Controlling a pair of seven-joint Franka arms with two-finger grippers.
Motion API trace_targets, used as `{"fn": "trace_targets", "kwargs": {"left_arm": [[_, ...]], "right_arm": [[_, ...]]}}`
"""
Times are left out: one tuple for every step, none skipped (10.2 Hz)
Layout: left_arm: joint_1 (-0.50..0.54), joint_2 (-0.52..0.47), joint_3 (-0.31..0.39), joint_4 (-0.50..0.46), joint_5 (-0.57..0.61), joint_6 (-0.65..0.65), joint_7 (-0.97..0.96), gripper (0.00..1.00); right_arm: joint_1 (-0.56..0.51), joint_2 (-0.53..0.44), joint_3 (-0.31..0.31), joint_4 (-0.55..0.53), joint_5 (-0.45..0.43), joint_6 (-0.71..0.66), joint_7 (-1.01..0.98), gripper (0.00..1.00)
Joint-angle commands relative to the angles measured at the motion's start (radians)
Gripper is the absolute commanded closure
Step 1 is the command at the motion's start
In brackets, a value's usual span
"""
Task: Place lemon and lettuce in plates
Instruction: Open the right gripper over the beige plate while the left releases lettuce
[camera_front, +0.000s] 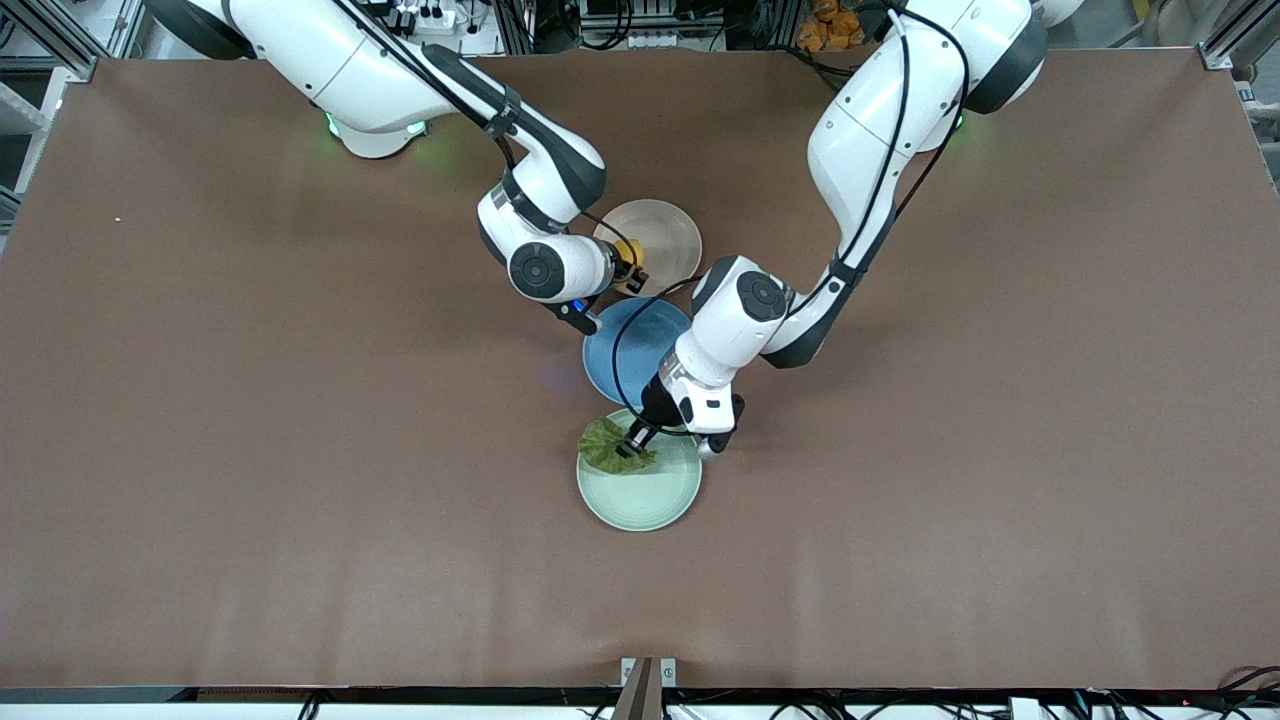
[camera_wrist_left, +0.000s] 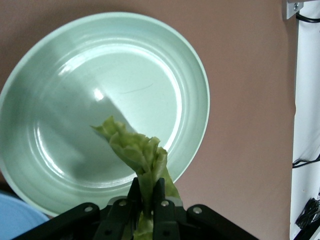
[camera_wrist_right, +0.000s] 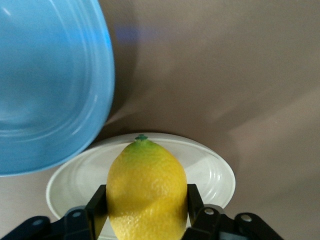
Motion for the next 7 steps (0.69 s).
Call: {"fn": "trace_targets", "kwargs": {"left_arm": [[-0.018,-0.004,0.013,-0.010,-0.018,0.008,-0.019,0.12],[-0.019,-0.009,0.015,-0.013,-0.013,0.007,-0.019,0.00],[-0.013,-0.016,0.015,-0.015,-0.013,0.004,-0.019,0.00],[-0.004,-0.026,0.015,-0.015,-0.011,0.002,-0.014,0.00],[0.016,-0.035,0.018,-0.012,-0.008,0.001,-0.010,0.00],[0.045,-0.061,0.018,-0.010,0.002,-0.008,-0.005,0.00],[0.074,-0.090,0.016,-0.009,0.051,-0.048,-0.005,0.00]], "right_arm": [[-0.016,0.000,0.012,0.012,0.020,-0.005,0.006,0.00],[-0.015,0.000,0.012,0.013,0.020,-0.010,0.006,0.00],[-0.022,-0.009,0.015,0.013,0.020,-0.022,0.000,0.00],[-0.042,-0.027,0.019,0.030,0.020,-0.092,-0.005,0.00],[-0.057,-0.055,0.020,0.073,0.019,-0.209,-0.015,0.00],[-0.080,-0.081,0.020,0.106,0.019,-0.280,-0.032,0.00],[-0.109,-0.107,0.020,0.120,0.017,-0.311,-0.061,0.00]]}}
